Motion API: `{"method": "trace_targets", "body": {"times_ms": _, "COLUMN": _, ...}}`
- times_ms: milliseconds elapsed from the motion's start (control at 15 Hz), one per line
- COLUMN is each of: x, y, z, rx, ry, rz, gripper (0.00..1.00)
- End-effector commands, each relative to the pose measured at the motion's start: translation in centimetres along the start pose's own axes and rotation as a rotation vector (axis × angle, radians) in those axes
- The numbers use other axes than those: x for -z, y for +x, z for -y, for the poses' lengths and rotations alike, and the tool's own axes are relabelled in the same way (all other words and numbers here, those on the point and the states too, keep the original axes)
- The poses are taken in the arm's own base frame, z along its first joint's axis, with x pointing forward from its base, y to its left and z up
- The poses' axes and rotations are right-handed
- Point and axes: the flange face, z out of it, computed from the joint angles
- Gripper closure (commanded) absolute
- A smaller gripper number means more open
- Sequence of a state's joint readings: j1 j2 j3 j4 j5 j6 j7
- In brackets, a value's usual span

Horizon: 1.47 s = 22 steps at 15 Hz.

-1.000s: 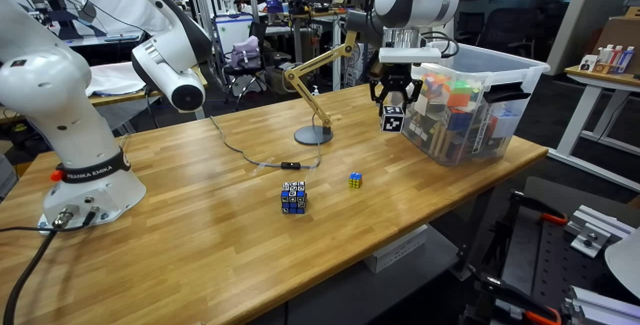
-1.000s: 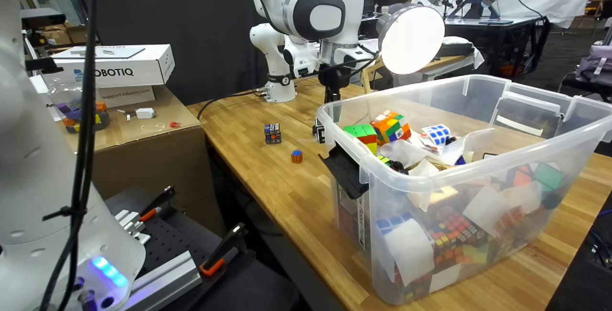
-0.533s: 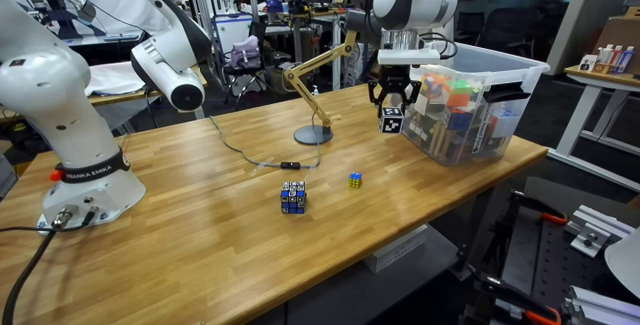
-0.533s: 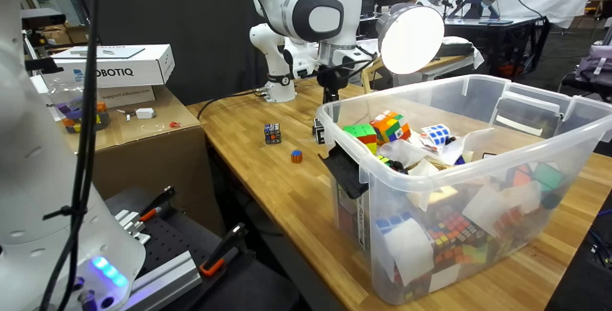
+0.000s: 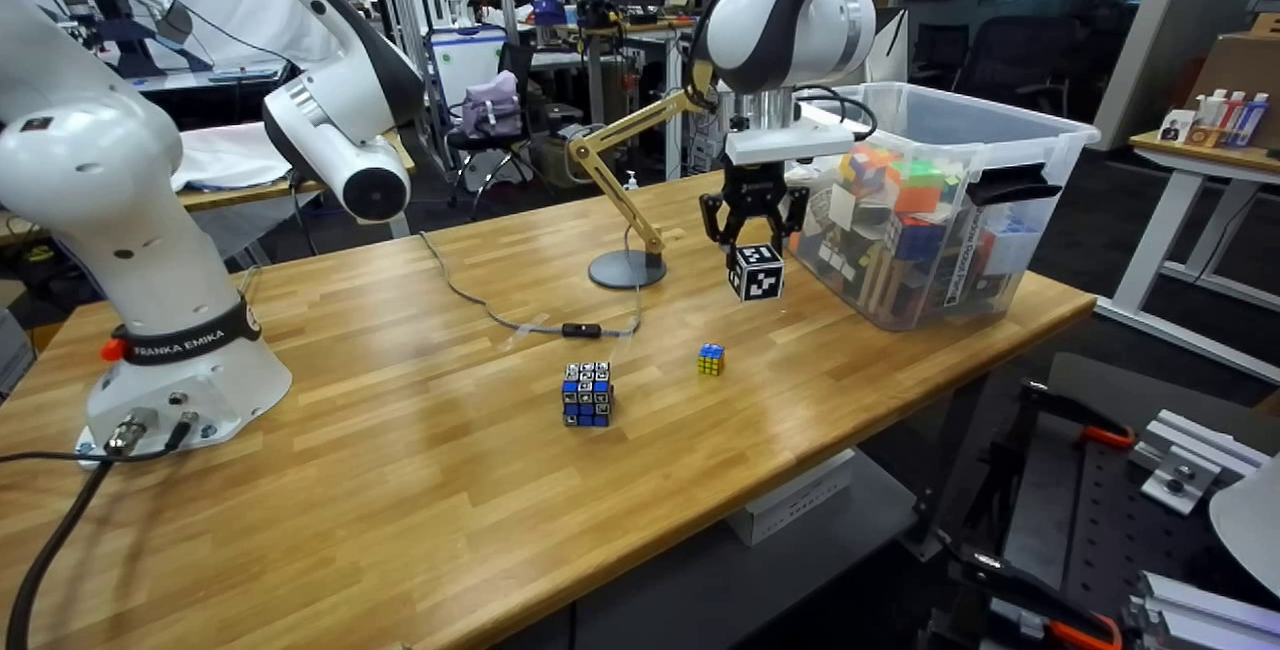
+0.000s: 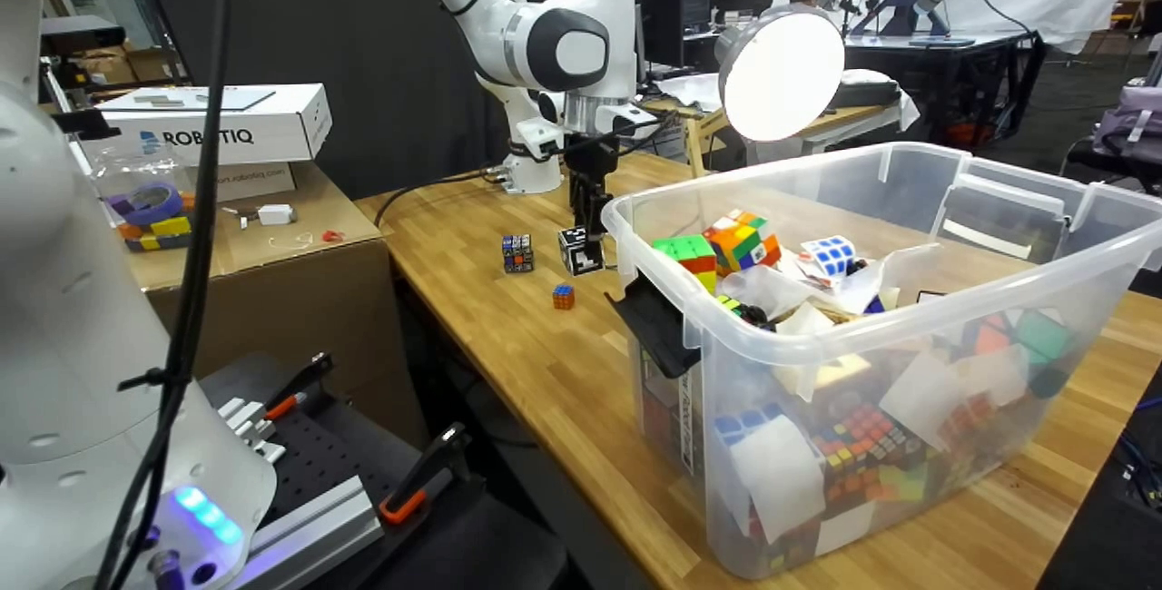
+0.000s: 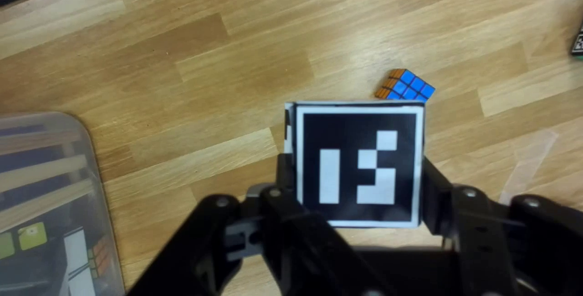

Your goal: Remove a cube from the storage container

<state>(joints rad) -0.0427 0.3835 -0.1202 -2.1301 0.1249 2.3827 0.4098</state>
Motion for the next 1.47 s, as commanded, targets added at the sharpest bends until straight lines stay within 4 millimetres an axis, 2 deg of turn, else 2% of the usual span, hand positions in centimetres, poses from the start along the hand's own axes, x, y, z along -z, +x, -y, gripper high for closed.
{"method": "trace_targets", "body": {"times_ms": 0, "x": -1.1, "y": 1.3, "z": 0.3, "rx": 0.068, "ry": -0.03, "rz": -0.021, "gripper": 0.62}}
{"method": "trace_targets", "body": {"times_ms": 400, "x": -4.7, "y": 4.2, "z": -0.3, "rx": 0.066, "ry": -0.042, "rz": -0.004, "gripper": 0.62}}
{"method": "trace_targets", "body": {"times_ms": 667, "x": -6.9, "y": 5.4, "z": -0.7, "rx": 0.06, "ry": -0.048, "rz": 0.016, "gripper": 0.62}}
{"method": "trace_targets", "body": {"times_ms": 867, "x": -7.2, "y": 5.9, "z": -0.6, "rx": 0.059, "ry": -0.039, "rz": 0.022, "gripper": 0.62}}
{"method": "trace_targets", "body": {"times_ms": 1200, "x": -6.5, "y": 6.3, "z": -0.9, "rx": 0.06, "ry": 0.019, "rz": 0.035, "gripper": 0.62}}
{"method": "trace_targets", "body": {"times_ms": 1333, "x": -6.3, "y": 6.3, "z": -1.1, "rx": 0.062, "ry": 0.037, "rz": 0.041, "gripper": 0.12}}
{"method": "trace_targets", "body": {"times_ms": 1400, "x": -6.3, "y": 6.3, "z": -1.2, "rx": 0.064, "ry": 0.041, "rz": 0.04, "gripper": 0.11}}
